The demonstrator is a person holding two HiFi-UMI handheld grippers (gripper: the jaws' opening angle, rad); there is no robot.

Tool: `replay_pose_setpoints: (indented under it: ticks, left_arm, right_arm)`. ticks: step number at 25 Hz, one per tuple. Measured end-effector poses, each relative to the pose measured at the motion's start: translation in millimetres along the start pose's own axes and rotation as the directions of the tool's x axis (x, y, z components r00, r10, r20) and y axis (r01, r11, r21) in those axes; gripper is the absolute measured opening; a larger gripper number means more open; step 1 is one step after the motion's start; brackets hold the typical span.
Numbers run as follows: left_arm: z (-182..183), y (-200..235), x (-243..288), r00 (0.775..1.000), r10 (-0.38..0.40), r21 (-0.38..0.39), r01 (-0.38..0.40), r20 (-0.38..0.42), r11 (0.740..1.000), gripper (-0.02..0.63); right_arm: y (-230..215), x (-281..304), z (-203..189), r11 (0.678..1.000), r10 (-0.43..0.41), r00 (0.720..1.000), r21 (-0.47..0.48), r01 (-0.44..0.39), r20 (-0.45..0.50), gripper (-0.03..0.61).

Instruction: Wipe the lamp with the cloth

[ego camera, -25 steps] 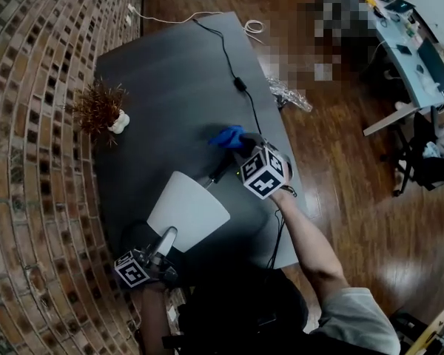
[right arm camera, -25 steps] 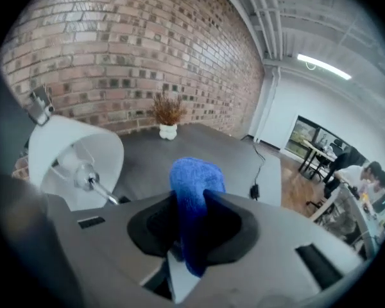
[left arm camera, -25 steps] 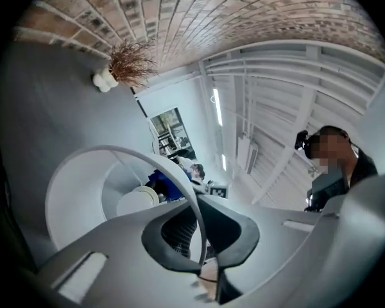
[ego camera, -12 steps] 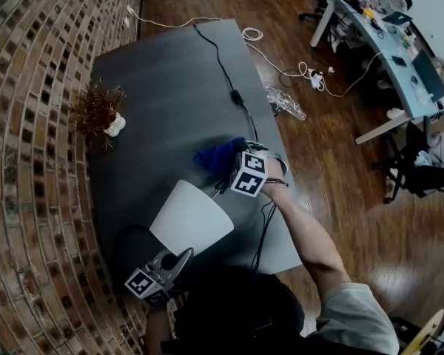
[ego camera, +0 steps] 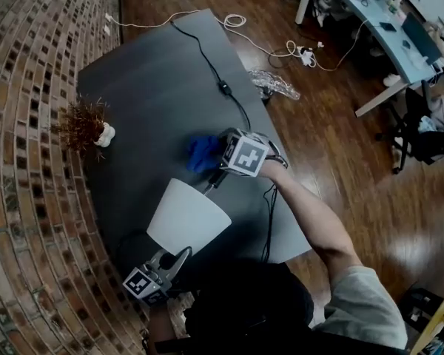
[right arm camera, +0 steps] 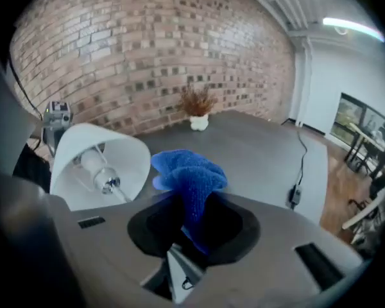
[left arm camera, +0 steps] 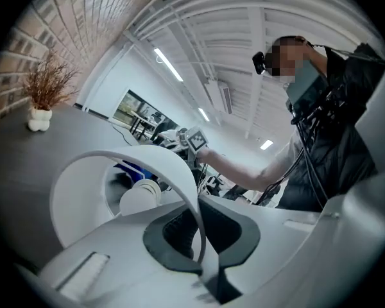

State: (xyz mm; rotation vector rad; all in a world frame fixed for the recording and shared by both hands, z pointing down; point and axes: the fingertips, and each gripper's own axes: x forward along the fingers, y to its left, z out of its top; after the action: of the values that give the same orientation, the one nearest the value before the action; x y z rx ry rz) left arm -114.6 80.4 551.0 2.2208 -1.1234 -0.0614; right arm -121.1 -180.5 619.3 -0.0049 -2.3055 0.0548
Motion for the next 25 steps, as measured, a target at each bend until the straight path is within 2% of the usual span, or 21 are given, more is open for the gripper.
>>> replay_pose_setpoints:
  ticks: [2,4,6,7,8,9,10,11,12,13,15,17,18,19,20,21,22,23,24,25]
  left_arm:
    - [-2.9,2.2,-2.3,1.0,-0.006,-0.051,0.007,0.024,0.999,0.0]
    - [-6.2,2.8,-2.6,1.0,-0.011,-0.068,0.012,0.015,0.998,0.0]
    - [-3.6,3.6,-1.4,1.0,-0.008,-0.09,0.01,0.014,0.996,0.0]
    - [-1.1,4.3,-1.3,1.0,-0.004,-0.103,0.006,0.02,0.995,0.0]
    - [0.8,5.4,-1.9,1.0,0.002,-0.107,0.001,0.024,0.994,0.0]
    - [2.2,6.1,-2.3,1.0,0.005,-0.1,-0.003,0.022,0.995,0.0]
    - [3.7,5.5,-1.9,1.0,0.005,-0.084,-0.004,0.013,0.996,0.0]
    - [5.3,4.1,-0.9,1.0,0.001,-0.066,-0.001,0.002,0.998,0.0]
    - [7.3,2.7,0.0,1.0,-0.003,-0.052,0.003,-0.008,0.999,0.0]
    - [10.4,1.6,0.9,1.0,-0.006,-0.044,0.006,-0.011,0.999,0.0]
    - [19.4,1.1,2.8,1.0,-0.01,-0.057,0.011,0.005,0.998,0.0]
    - [27.8,1.6,4.1,0.999,-0.015,-0.097,0.018,0.033,0.995,0.0]
    - [30.2,2.3,3.5,0.999,-0.017,-0.12,0.022,0.044,0.992,0.0]
    - [31.4,3.4,2.4,0.998,-0.019,-0.143,0.026,0.054,0.989,0.0]
    - [32.2,4.6,1.2,0.998,-0.02,-0.168,0.031,0.065,0.985,0.0]
    - [33.2,5.6,0.5,0.997,-0.023,-0.195,0.038,0.079,0.98,0.0]
    - [35.1,6.2,0.3,0.995,-0.026,-0.225,0.048,0.096,0.973,0.0]
    - [38.1,6.5,0.6,0.993,-0.03,-0.255,0.059,0.115,0.965,0.0]
    - [42.3,7.1,0.7,0.991,-0.031,-0.285,0.069,0.133,0.956,0.0]
    - [47.6,8.5,0.0,0.988,-0.03,-0.316,0.077,0.15,0.946,0.001]
  right_arm:
    - [-3.8,15.7,-27.0,0.998,-0.032,0.993,-0.065,0.025,-0.116,0.087]
    - [-34.4,11.8,-40.9,0.979,-0.191,0.968,-0.107,0.175,-0.163,0.089]
    - [-73.2,-8.9,-42.2,0.911,-0.406,0.898,-0.16,0.381,-0.168,0.089]
    - [-83.5,-19.7,-39.9,0.884,-0.462,0.874,-0.16,0.44,-0.148,0.087]
    - [-83.9,-27.6,-34.4,0.885,-0.462,0.88,-0.126,0.449,-0.111,0.087]
    - [-75.4,-32.4,-25.2,0.91,-0.413,0.909,-0.068,0.409,-0.057,0.087]
    - [-59.9,-34.6,-13.1,0.944,-0.329,0.944,-0.009,0.329,0.007,0.086]
    - [-39.0,-34.6,0.1,0.975,-0.222,0.972,0.038,0.22,0.072,0.087]
    - [-14.3,-32.3,12.3,0.993,-0.106,0.986,0.067,0.097,0.131,0.087]
    - [12.4,-28.2,21.3,0.996,0.007,0.984,0.085,-0.022,0.177,0.086]
    - [64.5,-18.5,24.5,0.971,0.187,0.959,0.107,-0.213,0.214,0.087]
    - [97.9,-8.9,16.3,0.944,0.27,0.933,0.127,-0.305,0.236,0.086]
    - [98.8,-3.6,9.8,0.945,0.254,0.935,0.144,-0.295,0.249,0.087]
    - [86.8,0.7,0.9,0.956,0.19,0.948,0.171,-0.237,0.254,0.086]
    - [63.6,1.6,-10.2,0.968,0.082,0.966,0.21,-0.135,0.244,0.087]
    - [33.5,-3.2,-22.4,0.967,-0.059,0.974,0.253,0.001,0.22,0.086]
    - [1.2,-14.9,-34.4,0.945,-0.215,0.959,0.287,0.156,0.186,0.086]
    - [-28.7,-32.6,-45.6,0.901,-0.364,0.919,0.308,0.305,0.153,0.086]
    - [-53.1,-53.9,-55.5,0.845,-0.486,0.864,0.324,0.427,0.129,0.086]
    - [-71.0,-75.9,-64.1,0.788,-0.575,0.81,0.346,0.509,0.116,0.086]
